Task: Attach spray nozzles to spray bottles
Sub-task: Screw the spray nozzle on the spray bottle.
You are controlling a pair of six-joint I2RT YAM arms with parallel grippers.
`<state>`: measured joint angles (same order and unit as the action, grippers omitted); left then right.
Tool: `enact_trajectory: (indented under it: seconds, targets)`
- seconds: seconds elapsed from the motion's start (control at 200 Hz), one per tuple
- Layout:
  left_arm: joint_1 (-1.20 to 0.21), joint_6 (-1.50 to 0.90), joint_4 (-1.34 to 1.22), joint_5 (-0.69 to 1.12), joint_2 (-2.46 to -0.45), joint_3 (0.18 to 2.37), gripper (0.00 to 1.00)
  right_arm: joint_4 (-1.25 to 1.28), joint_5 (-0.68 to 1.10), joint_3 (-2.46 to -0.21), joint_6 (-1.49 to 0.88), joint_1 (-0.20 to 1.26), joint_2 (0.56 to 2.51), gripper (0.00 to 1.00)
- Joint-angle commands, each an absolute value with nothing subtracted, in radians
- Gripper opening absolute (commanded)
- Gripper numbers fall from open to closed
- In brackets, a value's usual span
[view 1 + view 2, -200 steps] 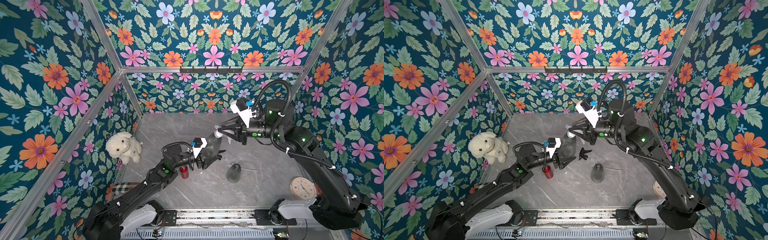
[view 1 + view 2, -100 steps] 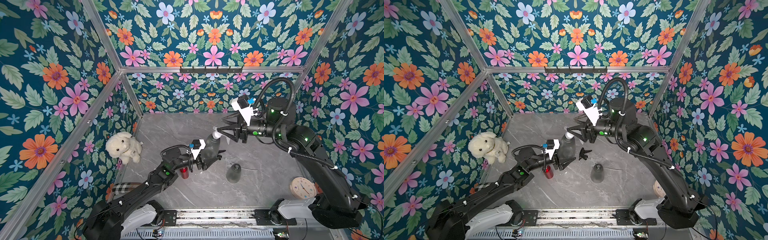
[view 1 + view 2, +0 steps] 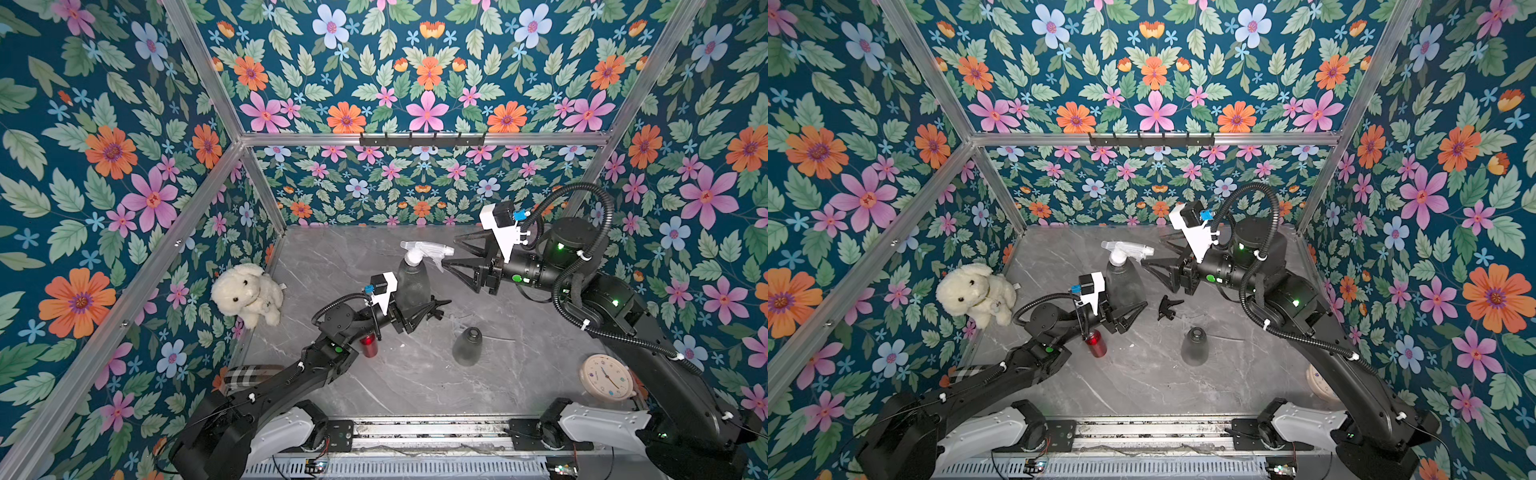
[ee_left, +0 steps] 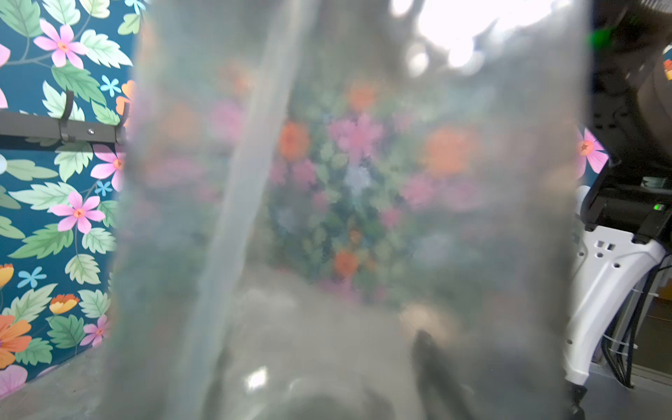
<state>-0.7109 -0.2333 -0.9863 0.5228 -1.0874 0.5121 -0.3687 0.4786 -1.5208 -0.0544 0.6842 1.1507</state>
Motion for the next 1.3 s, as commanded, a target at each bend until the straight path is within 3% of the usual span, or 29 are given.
enact_trajectory:
  seconds: [0.0,0.27,0.43,0.54,0.945,1.295]
  targets:
    - [-0.712,-0.244,-1.049,0.525,-1.081,0.522,0.0,-0.229,0.515,-1.479,-0.087,0.685,1.136,0.7]
    - [-0.712,-0.228,-1.002,0.56,-1.083,0.532,0.0,-0.209,0.575,-1.53,-0.094,0.686,1.182,0.54]
    - [-0.712,-0.204,-0.96,0.563,-1.08,0.537,0.0,-0.254,0.617,-1.577,-0.094,0.685,1.206,0.37]
    - [-0.712,-0.19,-0.944,0.56,-1.08,0.54,0.0,-0.281,0.644,-1.594,-0.101,0.686,1.215,0.29]
    - [-0.712,-0.167,-0.917,0.578,-1.086,0.553,0.0,-0.471,0.597,-1.718,-0.058,0.71,1.268,0.12]
    - [-0.712,-0.105,-0.814,0.582,-1.088,0.574,0.0,-0.73,0.519,-1.929,0.021,0.736,1.358,0.06]
